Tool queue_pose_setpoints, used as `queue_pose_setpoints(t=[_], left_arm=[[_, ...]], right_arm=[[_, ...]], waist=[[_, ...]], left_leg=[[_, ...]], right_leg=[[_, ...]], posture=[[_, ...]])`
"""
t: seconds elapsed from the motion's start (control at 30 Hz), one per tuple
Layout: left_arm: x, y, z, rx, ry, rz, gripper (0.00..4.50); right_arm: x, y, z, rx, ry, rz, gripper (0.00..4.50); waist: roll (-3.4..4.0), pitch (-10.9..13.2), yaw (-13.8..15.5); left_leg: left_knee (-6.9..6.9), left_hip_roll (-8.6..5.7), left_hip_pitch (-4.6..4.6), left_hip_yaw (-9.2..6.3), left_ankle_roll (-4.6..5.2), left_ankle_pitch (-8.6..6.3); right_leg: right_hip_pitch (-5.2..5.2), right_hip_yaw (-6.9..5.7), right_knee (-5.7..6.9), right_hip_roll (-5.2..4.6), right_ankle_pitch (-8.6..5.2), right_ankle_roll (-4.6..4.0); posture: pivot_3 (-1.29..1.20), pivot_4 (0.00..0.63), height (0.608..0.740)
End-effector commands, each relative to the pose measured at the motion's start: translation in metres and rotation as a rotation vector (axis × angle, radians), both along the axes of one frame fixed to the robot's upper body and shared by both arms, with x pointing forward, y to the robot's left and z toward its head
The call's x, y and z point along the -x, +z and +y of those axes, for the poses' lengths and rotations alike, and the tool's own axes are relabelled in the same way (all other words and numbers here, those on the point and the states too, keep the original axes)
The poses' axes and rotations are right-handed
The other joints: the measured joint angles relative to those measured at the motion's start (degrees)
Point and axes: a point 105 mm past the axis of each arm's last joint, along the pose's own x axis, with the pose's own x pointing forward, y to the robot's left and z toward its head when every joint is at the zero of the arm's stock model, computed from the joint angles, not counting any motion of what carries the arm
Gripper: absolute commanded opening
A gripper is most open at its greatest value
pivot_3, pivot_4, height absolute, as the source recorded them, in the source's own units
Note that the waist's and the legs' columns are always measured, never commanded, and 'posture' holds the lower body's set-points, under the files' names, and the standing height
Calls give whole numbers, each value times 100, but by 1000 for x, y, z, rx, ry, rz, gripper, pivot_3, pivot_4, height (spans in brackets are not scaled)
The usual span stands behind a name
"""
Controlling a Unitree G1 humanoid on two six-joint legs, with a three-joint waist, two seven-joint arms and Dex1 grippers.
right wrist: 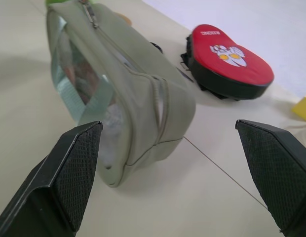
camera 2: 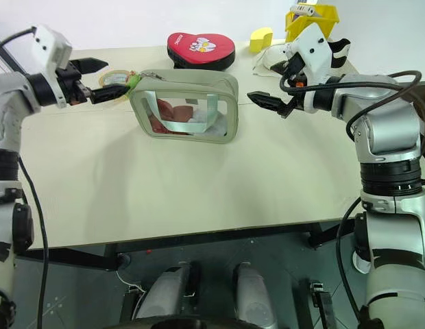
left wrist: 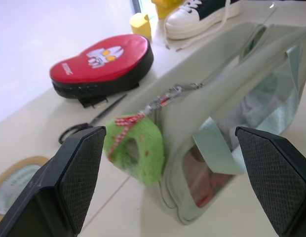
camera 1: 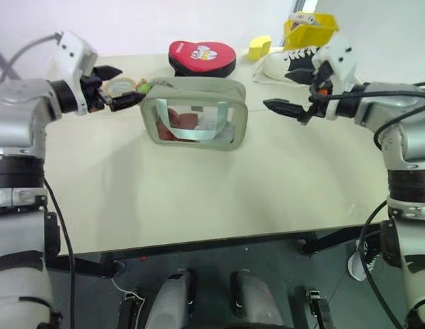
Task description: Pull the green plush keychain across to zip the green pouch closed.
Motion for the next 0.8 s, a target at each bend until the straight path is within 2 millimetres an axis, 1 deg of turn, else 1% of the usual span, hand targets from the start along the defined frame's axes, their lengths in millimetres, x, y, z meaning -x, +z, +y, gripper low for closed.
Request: queue_pose_setpoints(t=[0.03, 0.13, 0.33, 0.4, 0.5, 0.57, 0.63, 0.73, 0.8], left_arm=[[7, 13, 4, 13, -12, -44, 4480], [11, 10, 0, 11, -38, -30, 4480], [14, 9, 5, 25, -19, -29, 4480], [15, 9, 7, 30, -12, -29, 4480], [26, 10, 3, 54, -43, -16, 4480], [40, 11, -7, 72, -93, 6, 4480], [49, 11, -14, 82, -120, 24, 4480], [63, 2, -24, 93, -145, 56, 4480], [70, -3, -31, 113, -154, 70, 4480]], right_arm=[[4, 18, 4, 3, 22, -79, 4500], [1, 17, 4, -6, 8, -83, 4500], [-1, 16, 12, 18, 36, -85, 4500], [-1, 17, 18, 25, 61, -90, 4500], [-7, 14, 37, 43, 106, -88, 4500], [-17, 10, 56, 78, 144, -84, 4500], [-26, 8, 67, 109, 158, -81, 4500], [-47, 5, 89, 119, 153, -59, 4500], [-54, 1, 98, 131, 160, -50, 4500]], waist=[[0, 0, 8], [0, 0, 8], [0, 0, 13], [0, 0, 1], [0, 0, -54], [0, 0, -96], [0, 0, -134], [1, 0, -152], [1, 0, -158]], left_leg=[[1, 0, 0, 0, 0, 0], [1, 0, 0, -1, 0, 0], [1, 0, -1, -1, -1, 0], [1, 0, -1, -1, -1, 0], [-2, 0, 1, 0, -1, 0], [-3, 1, 2, -1, -1, 0], [-1, 2, 2, -1, -1, 0], [0, 0, 6, 0, -3, 1], [0, -1, 11, 1, -4, 1]], right_leg=[[0, -1, 1, 0, 0, 0], [0, 0, 1, 0, 0, 0], [-1, 1, 1, 0, 0, 0], [-1, 1, 1, 0, 0, 0], [-3, 3, 3, 0, 0, 0], [-5, 1, 8, 0, 0, 0], [-5, 1, 10, 0, 0, 0], [-1, 1, 9, 0, 1, 1], [2, 2, 11, 0, 1, 1]], posture=[[0, 150, 740], [0, 150, 740], [0, 150, 740], [0, 150, 740], [0, 150, 740], [0, 150, 740], [0, 150, 740], [0, 150, 740], [0, 150, 740]])
